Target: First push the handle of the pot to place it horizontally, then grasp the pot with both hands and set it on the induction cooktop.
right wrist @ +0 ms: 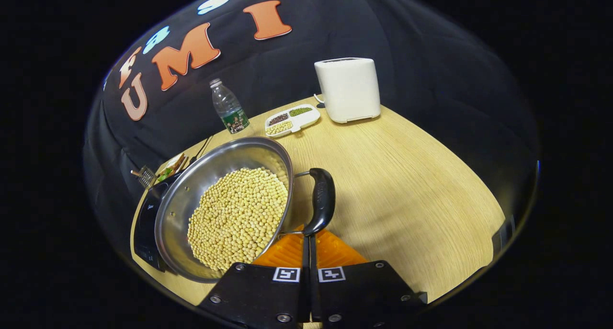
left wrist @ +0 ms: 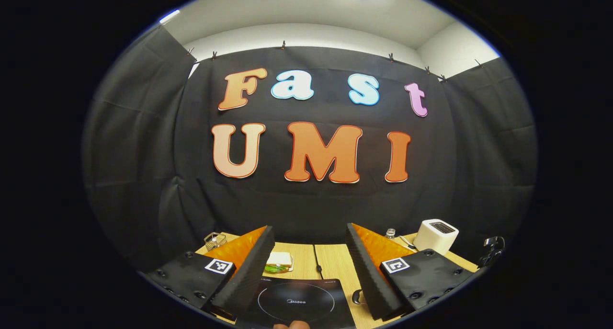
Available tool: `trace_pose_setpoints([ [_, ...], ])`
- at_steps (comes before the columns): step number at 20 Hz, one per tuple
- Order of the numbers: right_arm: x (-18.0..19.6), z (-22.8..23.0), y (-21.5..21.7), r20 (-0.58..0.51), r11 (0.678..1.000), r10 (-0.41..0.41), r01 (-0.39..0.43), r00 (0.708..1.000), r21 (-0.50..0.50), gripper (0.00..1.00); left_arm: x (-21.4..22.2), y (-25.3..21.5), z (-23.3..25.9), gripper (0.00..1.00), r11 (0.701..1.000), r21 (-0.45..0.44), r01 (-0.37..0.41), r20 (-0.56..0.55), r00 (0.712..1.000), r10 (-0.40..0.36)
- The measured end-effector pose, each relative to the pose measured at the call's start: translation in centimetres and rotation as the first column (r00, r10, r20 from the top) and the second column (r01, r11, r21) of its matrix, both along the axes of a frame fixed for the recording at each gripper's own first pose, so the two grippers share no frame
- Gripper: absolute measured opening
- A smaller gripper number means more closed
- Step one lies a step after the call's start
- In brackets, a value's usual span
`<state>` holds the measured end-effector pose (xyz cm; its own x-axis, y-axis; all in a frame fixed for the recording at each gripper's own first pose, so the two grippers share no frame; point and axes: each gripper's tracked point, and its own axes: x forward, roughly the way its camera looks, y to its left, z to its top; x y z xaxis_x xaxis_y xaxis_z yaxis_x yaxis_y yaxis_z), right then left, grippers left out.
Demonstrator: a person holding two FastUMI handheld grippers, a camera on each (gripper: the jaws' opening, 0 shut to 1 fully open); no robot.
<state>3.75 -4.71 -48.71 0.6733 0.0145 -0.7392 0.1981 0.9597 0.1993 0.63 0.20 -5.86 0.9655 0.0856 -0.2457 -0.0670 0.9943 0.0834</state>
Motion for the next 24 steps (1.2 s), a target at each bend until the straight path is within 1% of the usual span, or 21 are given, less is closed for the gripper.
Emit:
trace_pose_setpoints([
  [4,1.0,-0.3,-0.3,-0.003,1.0,-0.009,0.009,1.0,0.012,0.0,0.3,-0.3,-1.2,0.96,1.0,0.002,0.004,-0.02,1.0,-0.004],
  [7,1.6,-0.4,-0.7,-0.003,1.0,-0.021,0.021,1.0,0.01,0.0,0.1,-0.8,-2.0,0.98,1.0,0.0,-0.001,-0.035,0.999,0.001],
  [8,1.8,-0.4,-0.8,-0.003,1.0,-0.024,0.024,1.0,0.011,0.0,0.0,-1.0,-2.2,0.99,1.0,-0.004,0.004,-0.038,0.999,-0.004],
  [11,2.3,-0.5,-1.1,-0.005,1.0,-0.025,0.025,1.0,0.003,0.0,-0.4,-1.9,-3.1,0.98,1.0,-0.012,0.018,-0.054,0.998,-0.019],
  [12,2.5,-0.6,-1.2,-0.006,1.0,-0.023,0.023,1.0,-0.001,0.0,-0.6,-2.3,-3.6,0.96,1.0,-0.018,0.024,-0.063,0.998,-0.025],
  [18,3.2,-0.7,-2.1,-0.011,0.999,-0.026,0.026,1.0,-0.03,0.0,-1.0,-3.6,-7.1,0.99,0.998,-0.046,0.038,-0.122,0.992,-0.044],
  [19,3.2,-0.7,-2.3,-0.012,0.999,-0.028,0.027,1.0,-0.034,0.0,-1.1,-3.8,-7.9,0.98,0.998,-0.046,0.04,-0.135,0.99,-0.046],
  [24,3.3,-0.9,-2.3,-0.013,0.999,-0.027,0.026,1.0,-0.035,0.0,-2.3,-4.2,-11.5,0.99,0.997,-0.068,0.025,-0.193,0.98,-0.038],
])
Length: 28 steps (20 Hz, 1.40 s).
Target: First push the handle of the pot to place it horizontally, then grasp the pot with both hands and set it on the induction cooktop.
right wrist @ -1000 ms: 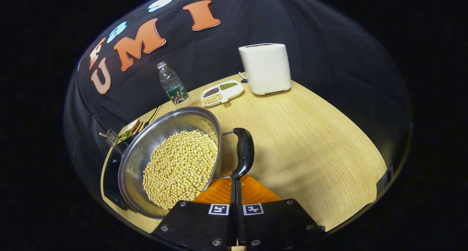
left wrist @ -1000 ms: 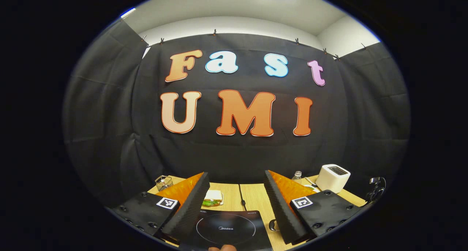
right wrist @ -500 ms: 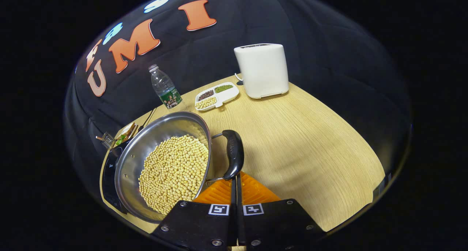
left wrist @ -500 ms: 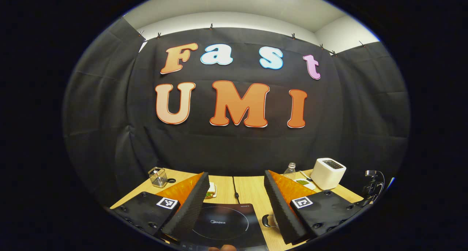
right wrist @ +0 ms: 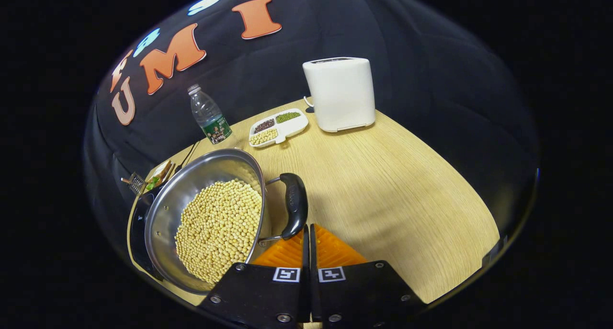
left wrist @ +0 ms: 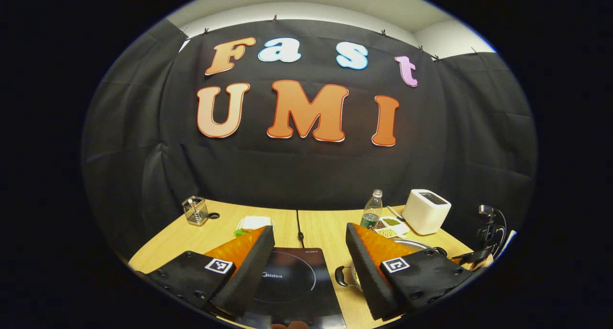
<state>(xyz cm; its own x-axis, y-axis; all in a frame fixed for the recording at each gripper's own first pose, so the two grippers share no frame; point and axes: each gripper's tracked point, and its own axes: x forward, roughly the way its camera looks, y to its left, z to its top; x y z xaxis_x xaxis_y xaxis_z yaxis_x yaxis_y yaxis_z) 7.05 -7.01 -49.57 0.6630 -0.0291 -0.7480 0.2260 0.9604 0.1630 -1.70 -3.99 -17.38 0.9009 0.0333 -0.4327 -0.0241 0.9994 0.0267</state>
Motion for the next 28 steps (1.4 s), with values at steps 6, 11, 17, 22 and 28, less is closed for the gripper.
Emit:
trace_pose_setpoints([
  [6,-0.5,1.0,-0.8,0.03,1.0,-0.027,0.027,0.999,-0.002,0.01,-0.7,-0.6,-4.8,0.98,0.999,-0.03,-0.013,-0.075,0.997,0.011],
  [11,-1.2,2.2,-2.4,0.06,0.998,-0.06,0.061,0.996,-0.024,0.2,-0.8,-1.3,-8.1,0.98,0.999,-0.034,-0.014,-0.12,0.993,0.01],
  [17,-1.3,4.5,-3.8,0.13,0.994,-0.091,0.097,0.987,-0.043,0.48,0.5,-3.1,-11.5,0.98,1.0,-0.022,0.014,-0.154,0.988,-0.017],
  [22,-0.7,6.5,-3.1,0.191,0.995,-0.071,0.082,0.979,-0.051,0.71,0.7,-5.2,-14.4,0.98,0.998,-0.003,0.062,-0.196,0.979,-0.062],
  [28,1.2,6.8,-0.8,0.213,0.999,-0.011,0.022,0.977,-0.048,0.85,1.2,-7.8,-19.1,0.98,0.989,0.027,0.145,-0.278,0.951,-0.132],
])
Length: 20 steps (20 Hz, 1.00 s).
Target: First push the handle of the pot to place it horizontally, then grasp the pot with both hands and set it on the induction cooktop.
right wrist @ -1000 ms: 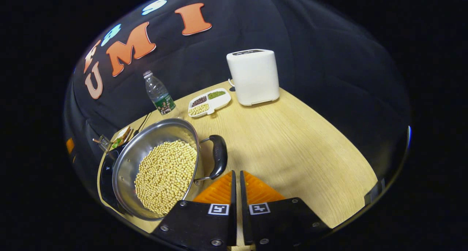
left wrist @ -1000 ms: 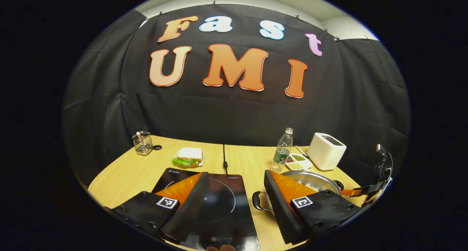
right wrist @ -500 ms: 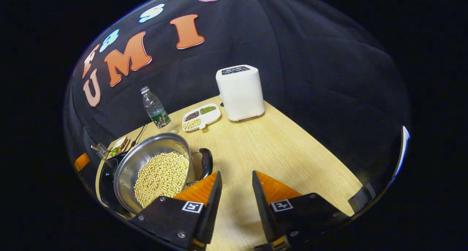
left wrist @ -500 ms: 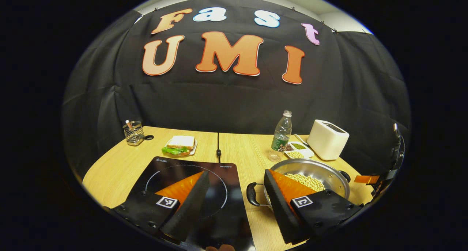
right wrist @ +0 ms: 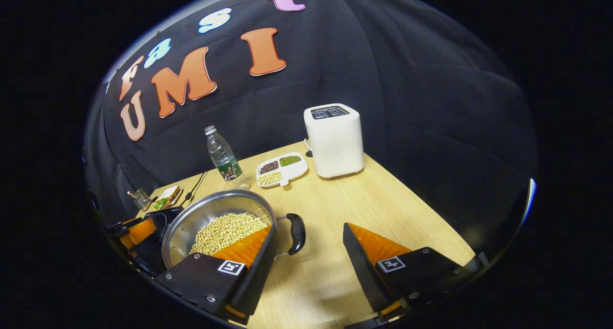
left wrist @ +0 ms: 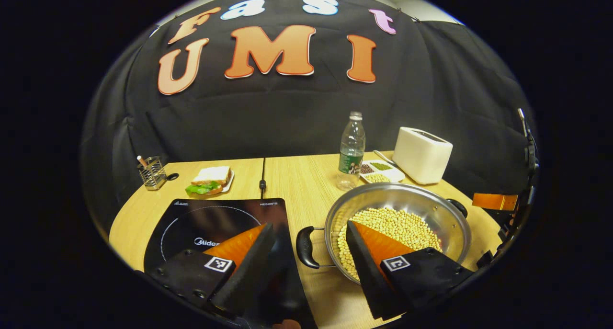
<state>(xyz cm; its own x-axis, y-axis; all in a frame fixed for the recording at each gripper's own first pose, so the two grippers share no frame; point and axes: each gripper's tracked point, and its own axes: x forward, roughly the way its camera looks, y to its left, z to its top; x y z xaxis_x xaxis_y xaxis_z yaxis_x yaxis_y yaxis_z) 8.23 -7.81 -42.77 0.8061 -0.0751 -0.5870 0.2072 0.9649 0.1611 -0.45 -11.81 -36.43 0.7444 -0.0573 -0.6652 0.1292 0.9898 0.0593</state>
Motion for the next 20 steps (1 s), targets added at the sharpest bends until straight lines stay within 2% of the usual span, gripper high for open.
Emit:
trace_pose_setpoints([
  [4,1.5,-2.0,1.8,-0.042,0.999,0.048,-0.049,0.998,-0.013,0.92,0.5,0.0,-2.8,0.99,1.0,0.031,-0.003,-0.064,0.998,0.005],
  [10,3.7,-5.6,2.3,-0.123,0.999,0.042,-0.045,0.992,-0.017,0.92,0.4,-0.3,-5.7,0.98,1.0,0.024,-0.001,-0.151,0.989,0.004],
  [12,3.9,-6.7,2.7,-0.149,0.998,0.053,-0.055,0.987,-0.006,0.91,1.0,0.3,-5.9,0.99,0.999,0.046,-0.002,-0.141,0.99,0.008],
  [13,3.9,-7.2,2.9,-0.161,0.998,0.061,-0.061,0.985,0.005,0.88,1.1,0.4,-6.0,0.97,0.998,0.055,-0.013,-0.155,0.988,0.021],
  [14,4.0,-7.6,3.1,-0.171,0.998,0.066,-0.065,0.983,0.009,0.86,1.3,0.3,-6.2,0.89,0.998,0.059,-0.008,-0.159,0.987,0.017],
  [16,3.9,-7.9,2.7,-0.181,0.998,0.06,-0.06,0.982,0.005,0.69,1.6,0.3,-6.6,0.91,0.995,0.1,0.017,-0.172,0.985,0.001],
  [18,3.8,-8.0,2.8,-0.187,0.998,0.061,-0.056,0.98,0.033,0.61,1.6,-0.3,-7.1,0.79,0.993,0.115,0.025,-0.188,0.982,-0.003],
  [19,3.4,-7.5,2.8,-0.185,0.998,0.048,-0.04,0.982,0.046,0.57,2.1,-0.3,-6.8,0.71,0.994,0.101,0.035,-0.182,0.983,-0.016],
  [20,3.5,-7.8,2.9,-0.186,0.998,0.05,-0.041,0.981,0.05,0.55,1.6,-0.3,-7.1,0.68,0.997,0.072,0.029,-0.201,0.98,-0.014],
])
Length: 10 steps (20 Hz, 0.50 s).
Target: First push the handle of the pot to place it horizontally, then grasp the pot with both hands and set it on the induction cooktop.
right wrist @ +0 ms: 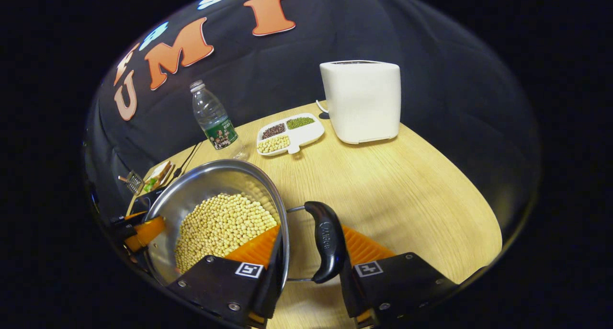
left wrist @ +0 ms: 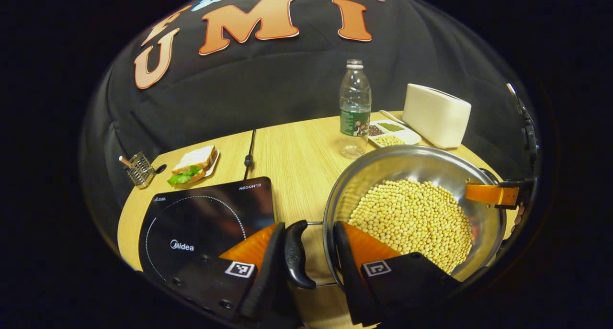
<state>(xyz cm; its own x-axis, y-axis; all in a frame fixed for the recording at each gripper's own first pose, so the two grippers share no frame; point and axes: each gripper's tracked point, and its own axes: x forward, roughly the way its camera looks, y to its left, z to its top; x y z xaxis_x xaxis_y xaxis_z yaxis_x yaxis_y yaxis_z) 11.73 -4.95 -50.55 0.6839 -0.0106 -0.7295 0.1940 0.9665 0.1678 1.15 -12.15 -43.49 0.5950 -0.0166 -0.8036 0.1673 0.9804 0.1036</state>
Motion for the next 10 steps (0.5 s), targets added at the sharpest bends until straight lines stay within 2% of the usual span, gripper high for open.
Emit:
trace_pose_setpoints([
  [1,-0.1,0.1,-0.1,0.003,1.0,-0.002,0.002,1.0,-0.001,0.52,0.1,0.0,0.2,0.61,0.999,-0.031,-0.018,-0.01,1.0,0.018],
  [3,0.2,0.7,-0.1,0.023,1.0,-0.015,0.016,1.0,-0.009,0.5,-0.4,0.1,-0.1,0.6,0.998,-0.052,-0.047,-0.047,0.998,0.045],
  [4,0.0,1.3,-0.2,0.029,1.0,-0.02,0.02,0.999,-0.014,0.49,-0.6,0.1,-0.1,0.55,0.997,-0.055,-0.045,-0.05,0.998,0.043],
  [6,-0.5,1.9,-0.4,0.028,0.999,-0.036,0.036,0.999,0.008,0.48,-1.1,-0.1,0.2,0.55,0.997,-0.055,-0.047,-0.058,0.997,0.043],
  [10,-0.7,4.3,0.4,0.061,0.996,-0.068,0.064,0.996,0.065,0.45,-0.6,0.1,3.5,0.54,0.999,-0.036,-0.025,0.002,1.0,0.025],
])
